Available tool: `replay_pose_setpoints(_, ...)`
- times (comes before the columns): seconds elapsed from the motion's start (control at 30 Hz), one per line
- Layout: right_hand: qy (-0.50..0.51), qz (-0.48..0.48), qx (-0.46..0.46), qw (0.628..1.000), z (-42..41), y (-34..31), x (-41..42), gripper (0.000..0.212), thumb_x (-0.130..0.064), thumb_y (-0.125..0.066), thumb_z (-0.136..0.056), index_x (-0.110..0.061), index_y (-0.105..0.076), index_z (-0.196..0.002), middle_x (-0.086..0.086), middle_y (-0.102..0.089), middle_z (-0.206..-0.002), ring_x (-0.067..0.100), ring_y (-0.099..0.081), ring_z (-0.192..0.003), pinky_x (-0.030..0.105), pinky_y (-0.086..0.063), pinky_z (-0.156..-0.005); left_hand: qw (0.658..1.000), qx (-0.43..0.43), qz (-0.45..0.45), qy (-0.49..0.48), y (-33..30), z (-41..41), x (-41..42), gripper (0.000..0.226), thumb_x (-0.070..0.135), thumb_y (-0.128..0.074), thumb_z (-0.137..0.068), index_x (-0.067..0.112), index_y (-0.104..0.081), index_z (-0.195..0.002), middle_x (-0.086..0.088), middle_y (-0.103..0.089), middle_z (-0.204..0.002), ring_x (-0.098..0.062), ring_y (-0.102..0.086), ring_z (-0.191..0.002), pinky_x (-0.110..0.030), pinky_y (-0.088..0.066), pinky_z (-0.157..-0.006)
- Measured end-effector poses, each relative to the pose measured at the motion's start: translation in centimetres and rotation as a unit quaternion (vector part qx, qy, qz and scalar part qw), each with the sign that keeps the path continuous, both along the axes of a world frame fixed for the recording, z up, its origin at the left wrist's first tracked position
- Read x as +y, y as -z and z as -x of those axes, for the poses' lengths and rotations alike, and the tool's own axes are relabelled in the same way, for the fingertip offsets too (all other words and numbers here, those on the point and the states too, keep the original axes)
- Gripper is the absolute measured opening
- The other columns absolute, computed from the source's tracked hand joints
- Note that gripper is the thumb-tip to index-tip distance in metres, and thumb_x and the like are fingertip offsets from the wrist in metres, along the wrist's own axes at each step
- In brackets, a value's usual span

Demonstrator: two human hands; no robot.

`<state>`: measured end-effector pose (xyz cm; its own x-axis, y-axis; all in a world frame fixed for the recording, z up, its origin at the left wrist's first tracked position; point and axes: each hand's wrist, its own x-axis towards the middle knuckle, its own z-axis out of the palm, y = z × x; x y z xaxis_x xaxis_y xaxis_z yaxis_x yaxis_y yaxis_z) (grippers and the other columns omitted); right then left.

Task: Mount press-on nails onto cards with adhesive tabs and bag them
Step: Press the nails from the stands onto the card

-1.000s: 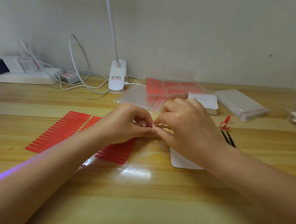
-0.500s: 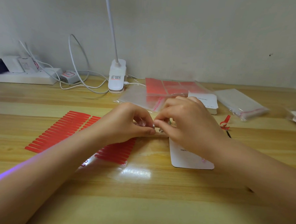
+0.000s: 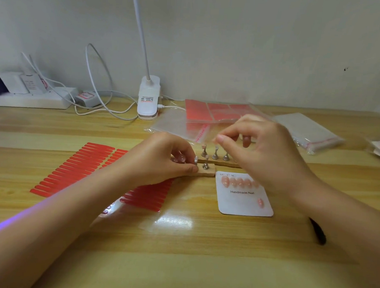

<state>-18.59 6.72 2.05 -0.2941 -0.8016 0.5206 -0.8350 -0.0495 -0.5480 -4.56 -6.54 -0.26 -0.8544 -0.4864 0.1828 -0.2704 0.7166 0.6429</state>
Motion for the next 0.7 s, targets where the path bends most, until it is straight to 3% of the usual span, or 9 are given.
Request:
replay_pose_setpoints(0.17,0.009,0.006,-0.045,0.999,1.4,0.5,4.1,0.007,-0.028,-0.064,-0.078,-0.027,-0.070,-0.076,-0.012,-0.059,-0.071,0.006,-0.048,-0.069,0.011,-0.038,-0.064,0.998,-0.024,0.050,0.010,-0.5,-0.2,0.2,0.013,0.036,-0.072,-0.073,0.037,-0.062,-0.081,0.017,-0.063,-0.080,0.007,-0.056,-0.079,-0.008,-0.042,-0.067)
replay_pose_setpoints(0.3,0.036,-0.005,-0.047,0.998,2.3,2.2,6.8,0.007,-0.020,-0.068,-0.078,-0.024,-0.073,-0.078,-0.010,-0.060,-0.071,0.012,-0.049,-0.068,0.016,-0.039,-0.063,0.988,0.059,0.144,0.009,-1.6,-0.4,1.3,0.029,0.051,-0.065,-0.077,0.031,-0.063,-0.098,0.018,-0.059,-0.098,0.003,-0.055,-0.093,-0.027,-0.047,-0.080)
replay_pose_setpoints(0.37,0.039,-0.005,-0.050,0.998,2.5,2.8,7.5,0.009,-0.016,-0.070,-0.076,-0.025,-0.073,-0.076,-0.008,-0.060,-0.071,0.014,-0.049,-0.067,0.018,-0.039,-0.061,0.976,0.099,0.187,0.044,-2.2,-0.2,2.7,0.026,0.041,-0.062,-0.078,0.024,-0.068,-0.096,0.013,-0.061,-0.095,-0.003,-0.058,-0.088,-0.032,-0.051,-0.075)
replay_pose_setpoints(0.43,0.036,-0.002,-0.051,0.998,2.5,3.3,7.7,0.012,-0.015,-0.070,-0.075,-0.026,-0.072,-0.076,-0.006,-0.060,-0.071,0.014,-0.049,-0.067,0.018,-0.038,-0.059,0.966,0.085,0.222,0.103,-2.1,0.1,4.2,0.024,0.037,-0.059,-0.081,0.020,-0.071,-0.093,0.008,-0.064,-0.090,-0.010,-0.062,-0.078,-0.035,-0.053,-0.064)
replay_pose_setpoints(0.53,0.035,-0.004,-0.019,0.999,2.5,3.8,7.6,0.006,-0.017,-0.073,-0.075,-0.022,-0.075,-0.079,-0.008,-0.060,-0.071,0.005,-0.051,-0.069,0.015,-0.036,-0.062,0.946,0.052,0.276,0.164,-1.2,0.4,6.2,0.021,0.032,-0.058,-0.083,0.019,-0.074,-0.088,0.005,-0.067,-0.081,-0.014,-0.062,-0.069,-0.029,-0.051,-0.055)
replay_pose_setpoints(0.7,0.047,-0.013,0.065,0.997,2.5,4.6,7.6,0.009,-0.028,-0.067,-0.074,-0.024,-0.075,-0.077,-0.014,-0.057,-0.071,-0.001,-0.048,-0.073,0.018,-0.032,-0.075,0.946,0.020,0.256,0.199,0.5,0.2,8.1,0.028,0.031,-0.051,-0.086,0.021,-0.073,-0.099,0.006,-0.064,-0.084,-0.012,-0.057,-0.067,-0.024,-0.046,-0.053)
